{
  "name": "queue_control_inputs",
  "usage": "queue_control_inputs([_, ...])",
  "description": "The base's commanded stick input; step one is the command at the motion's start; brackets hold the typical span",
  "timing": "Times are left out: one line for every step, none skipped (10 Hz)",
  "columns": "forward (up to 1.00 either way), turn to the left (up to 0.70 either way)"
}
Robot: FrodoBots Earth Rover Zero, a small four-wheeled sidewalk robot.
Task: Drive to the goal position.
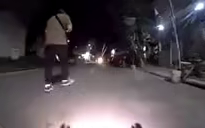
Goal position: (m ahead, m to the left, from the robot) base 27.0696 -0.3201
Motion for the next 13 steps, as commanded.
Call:
queue_control_inputs([0.70,0.00])
queue_control_inputs([0.70,0.00])
queue_control_inputs([0.70,0.00])
queue_control_inputs([0.70,0.00])
queue_control_inputs([0.70,0.00])
queue_control_inputs([0.70,0.00])
queue_control_inputs([0.70,0.00])
queue_control_inputs([0.70,0.00])
queue_control_inputs([0.70,0.00])
queue_control_inputs([0.70,-0.22])
queue_control_inputs([0.70,-0.35])
queue_control_inputs([0.70,-0.35])
queue_control_inputs([0.70,-0.26])
